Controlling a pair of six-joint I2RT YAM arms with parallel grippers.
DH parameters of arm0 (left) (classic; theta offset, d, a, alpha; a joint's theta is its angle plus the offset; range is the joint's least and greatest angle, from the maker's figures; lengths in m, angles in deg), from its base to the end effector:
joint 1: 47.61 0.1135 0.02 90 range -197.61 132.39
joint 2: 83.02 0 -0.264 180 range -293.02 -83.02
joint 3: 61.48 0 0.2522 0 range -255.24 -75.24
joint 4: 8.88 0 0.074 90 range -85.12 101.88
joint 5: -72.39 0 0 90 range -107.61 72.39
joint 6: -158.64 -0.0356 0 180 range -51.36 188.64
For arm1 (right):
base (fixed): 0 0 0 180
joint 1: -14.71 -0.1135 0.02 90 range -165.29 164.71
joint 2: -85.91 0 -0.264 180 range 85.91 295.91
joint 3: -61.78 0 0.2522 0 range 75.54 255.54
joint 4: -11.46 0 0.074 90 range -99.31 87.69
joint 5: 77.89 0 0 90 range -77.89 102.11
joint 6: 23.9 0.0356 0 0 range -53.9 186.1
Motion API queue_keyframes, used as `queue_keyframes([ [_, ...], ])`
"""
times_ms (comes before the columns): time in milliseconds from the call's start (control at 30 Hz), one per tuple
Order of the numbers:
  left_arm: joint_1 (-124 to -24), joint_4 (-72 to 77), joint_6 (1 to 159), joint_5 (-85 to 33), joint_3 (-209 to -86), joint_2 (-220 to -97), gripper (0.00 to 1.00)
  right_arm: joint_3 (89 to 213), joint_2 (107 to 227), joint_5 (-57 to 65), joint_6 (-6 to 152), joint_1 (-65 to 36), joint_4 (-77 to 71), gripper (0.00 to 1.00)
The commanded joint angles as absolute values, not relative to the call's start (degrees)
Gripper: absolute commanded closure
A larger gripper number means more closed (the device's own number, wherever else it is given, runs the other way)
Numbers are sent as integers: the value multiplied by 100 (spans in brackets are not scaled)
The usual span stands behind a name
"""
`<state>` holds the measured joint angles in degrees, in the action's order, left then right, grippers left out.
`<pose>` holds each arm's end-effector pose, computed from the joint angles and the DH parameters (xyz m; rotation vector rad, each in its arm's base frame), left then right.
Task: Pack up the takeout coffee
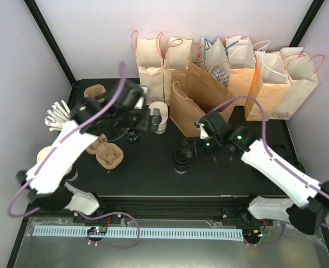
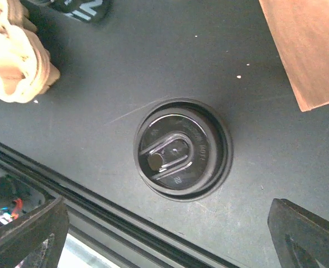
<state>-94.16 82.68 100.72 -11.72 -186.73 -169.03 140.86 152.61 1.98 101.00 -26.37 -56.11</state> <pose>0.1841 -0.1890 0.4498 0.2750 2.5193 -0.4469 0.1649 0.1520 0.3205 -0.2189 2.6736 0.7047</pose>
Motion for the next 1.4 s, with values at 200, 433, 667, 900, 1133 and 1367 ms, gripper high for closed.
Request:
queue_keyframes([
  [200, -8294, 7283, 10415, -1284, -16959, -15086, 1, 15665, 17041, 1746, 10458, -3666, -6905, 1],
  [433, -8145, 6958, 10145, -1365, -16320, -14531, 1, 15939, 17638, 1745, 10593, -3896, -6889, 5],
  [667, -8115, 6650, 10003, -1339, -15932, -14200, 1, 16078, 18038, 1726, 10644, -3938, -6866, 8],
  [900, -8089, 6676, 9861, -1346, -15838, -14127, 1, 16227, 18427, 2037, 10717, -4013, -7016, 10],
  [1133, -8063, 6717, 9767, -1313, -15816, -14109, 1, 16267, 18577, 2150, 10735, -4026, -7097, 12],
  [1367, -8054, 6699, 9730, -1338, -15803, -14095, 1, 16413, 18305, 2112, 10548, -4125, -6971, 12],
])
